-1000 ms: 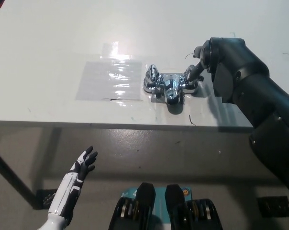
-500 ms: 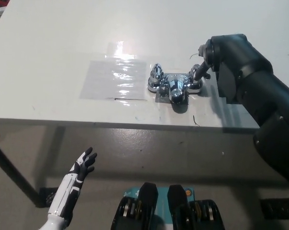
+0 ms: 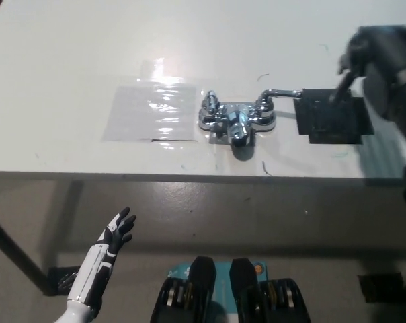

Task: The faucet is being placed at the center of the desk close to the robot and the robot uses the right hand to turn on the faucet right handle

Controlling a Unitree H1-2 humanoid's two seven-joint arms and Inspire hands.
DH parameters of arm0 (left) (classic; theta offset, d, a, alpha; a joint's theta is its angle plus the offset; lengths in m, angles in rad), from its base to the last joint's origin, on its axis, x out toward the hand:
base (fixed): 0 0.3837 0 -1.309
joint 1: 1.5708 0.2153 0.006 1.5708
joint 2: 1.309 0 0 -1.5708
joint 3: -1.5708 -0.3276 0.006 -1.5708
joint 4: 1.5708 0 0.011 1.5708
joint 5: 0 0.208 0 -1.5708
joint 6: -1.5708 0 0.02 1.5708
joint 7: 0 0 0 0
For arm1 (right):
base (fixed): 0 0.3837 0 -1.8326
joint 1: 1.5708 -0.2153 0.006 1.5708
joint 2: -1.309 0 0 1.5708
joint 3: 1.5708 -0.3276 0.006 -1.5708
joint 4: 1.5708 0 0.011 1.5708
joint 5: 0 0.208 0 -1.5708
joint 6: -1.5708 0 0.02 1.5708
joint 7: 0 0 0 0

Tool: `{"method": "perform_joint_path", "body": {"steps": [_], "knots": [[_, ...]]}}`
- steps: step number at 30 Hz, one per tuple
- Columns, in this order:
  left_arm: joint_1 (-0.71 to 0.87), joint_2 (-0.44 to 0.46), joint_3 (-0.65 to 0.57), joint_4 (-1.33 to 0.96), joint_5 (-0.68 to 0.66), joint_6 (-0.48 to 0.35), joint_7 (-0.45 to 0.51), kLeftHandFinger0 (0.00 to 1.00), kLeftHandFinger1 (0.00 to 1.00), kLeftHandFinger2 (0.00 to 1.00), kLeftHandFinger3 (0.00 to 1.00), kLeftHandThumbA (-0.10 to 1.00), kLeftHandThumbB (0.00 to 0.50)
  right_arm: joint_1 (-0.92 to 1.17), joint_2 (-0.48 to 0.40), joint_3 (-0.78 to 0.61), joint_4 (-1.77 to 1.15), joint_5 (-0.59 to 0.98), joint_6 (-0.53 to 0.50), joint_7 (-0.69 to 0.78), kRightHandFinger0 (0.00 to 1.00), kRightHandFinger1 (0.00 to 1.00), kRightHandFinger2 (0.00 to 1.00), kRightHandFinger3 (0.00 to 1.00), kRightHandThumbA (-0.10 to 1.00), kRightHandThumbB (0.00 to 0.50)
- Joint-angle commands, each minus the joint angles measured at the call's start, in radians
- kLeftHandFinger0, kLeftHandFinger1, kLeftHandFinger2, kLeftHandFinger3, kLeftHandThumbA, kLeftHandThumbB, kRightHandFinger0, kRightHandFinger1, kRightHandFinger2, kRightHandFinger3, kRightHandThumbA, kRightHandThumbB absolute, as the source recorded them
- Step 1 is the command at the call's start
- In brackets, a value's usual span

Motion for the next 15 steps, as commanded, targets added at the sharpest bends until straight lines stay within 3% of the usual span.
{"method": "perform_joint_path", "body": {"steps": [1, 3, 4, 5, 8, 12, 15], "knots": [[-0.005, 0.010, 0.005, -0.018, -0.020, -0.034, -0.006, 1.00, 1.00, 1.00, 1.00, 1.00, 0.162, -0.088, -0.029, 0.009, -0.001, -0.045, -0.024, 0.066, 1.00, 1.00, 1.00, 1.00, 0.77, 0.402], [-0.003, 0.011, 0.003, -0.025, -0.010, -0.025, -0.004, 1.00, 1.00, 1.00, 1.00, 1.00, 0.158, -0.087, -0.033, 0.015, -0.006, -0.058, -0.023, 0.036, 1.00, 1.00, 1.00, 1.00, 0.82, 0.418], [-0.003, 0.013, 0.002, -0.026, -0.008, -0.024, -0.005, 1.00, 1.00, 1.00, 1.00, 1.00, 0.162, -0.077, -0.036, 0.003, -0.020, -0.058, -0.006, -0.054, 1.00, 1.00, 1.00, 1.00, 0.83, 0.378], [-0.003, 0.014, 0.001, -0.030, -0.014, -0.018, -0.010, 1.00, 1.00, 1.00, 1.00, 1.00, 0.155, -0.054, -0.044, -0.034, -0.051, -0.041, 0.025, -0.183, 1.00, 1.00, 1.00, 1.00, 0.67, 0.455], [-0.004, 0.015, 0.000, -0.027, -0.025, -0.020, -0.017, 1.00, 1.00, 1.00, 1.00, 1.00, 0.153, -0.026, -0.056, -0.074, -0.086, -0.038, 0.092, -0.302, 1.00, 1.00, 1.00, 1.00, 0.73, 0.414], [0.000, 0.012, -0.002, -0.030, -0.025, -0.019, -0.016, 1.00, 1.00, 1.00, 1.00, 1.00, 0.136, -0.031, -0.088, -0.175, -0.142, 0.018, 0.087, -0.350, 1.00, 1.00, 1.00, 1.00, 0.59, 0.369], [-0.010, 0.013, -0.002, -0.026, -0.021, -0.010, -0.015, 1.00, 1.00, 1.00, 1.00, 1.00, 0.163, -0.018, -0.144, -0.328, -0.270, 0.084, 0.093, -0.403, 1.00, 1.00, 1.00, 1.00, 0.82, 0.293]]}}
